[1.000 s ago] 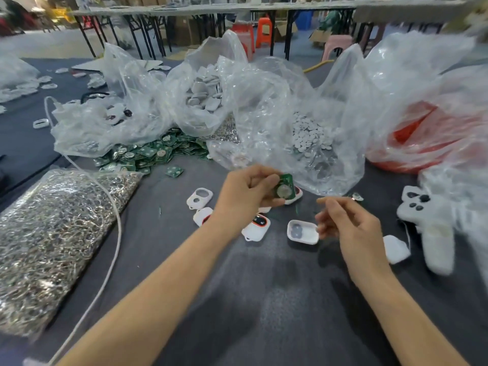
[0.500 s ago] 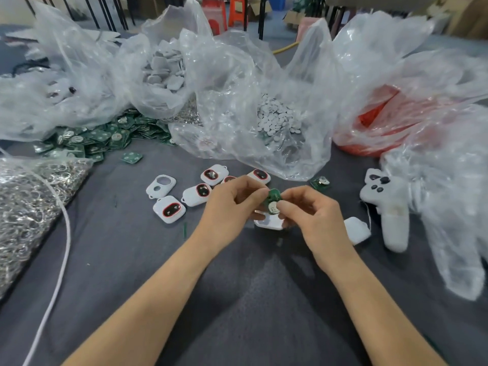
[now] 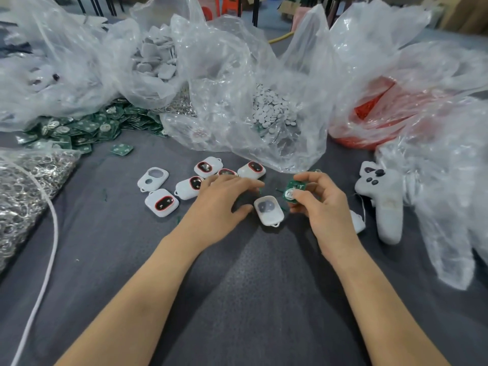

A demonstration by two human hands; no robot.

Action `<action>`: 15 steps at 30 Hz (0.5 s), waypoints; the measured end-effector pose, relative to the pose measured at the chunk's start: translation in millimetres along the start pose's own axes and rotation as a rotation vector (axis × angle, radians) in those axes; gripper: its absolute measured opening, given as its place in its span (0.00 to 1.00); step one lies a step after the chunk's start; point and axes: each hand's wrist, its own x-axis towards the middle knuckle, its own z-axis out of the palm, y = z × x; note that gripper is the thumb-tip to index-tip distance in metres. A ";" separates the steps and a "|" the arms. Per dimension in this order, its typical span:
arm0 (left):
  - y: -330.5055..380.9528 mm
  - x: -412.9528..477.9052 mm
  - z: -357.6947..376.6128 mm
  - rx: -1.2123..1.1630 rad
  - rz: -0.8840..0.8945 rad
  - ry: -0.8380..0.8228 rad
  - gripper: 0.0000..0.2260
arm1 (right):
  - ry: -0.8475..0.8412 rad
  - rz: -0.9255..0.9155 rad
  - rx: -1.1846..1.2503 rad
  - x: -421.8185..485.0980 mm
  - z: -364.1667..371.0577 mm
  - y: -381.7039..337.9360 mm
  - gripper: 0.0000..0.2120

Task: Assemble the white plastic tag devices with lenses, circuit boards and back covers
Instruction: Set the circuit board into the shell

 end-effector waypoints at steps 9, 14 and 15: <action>13.5 -5.1 9.7 0.096 -0.078 -0.023 0.26 | -0.036 -0.067 -0.168 -2.0 -0.8 -1.0 0.10; 9.9 -6.5 13.1 0.075 -0.015 -0.015 0.27 | -0.079 -0.118 -0.277 -2.6 -0.4 -0.1 0.13; 9.9 -6.6 13.6 0.085 -0.004 -0.016 0.27 | -0.088 -0.121 -0.298 -2.6 -0.8 0.4 0.14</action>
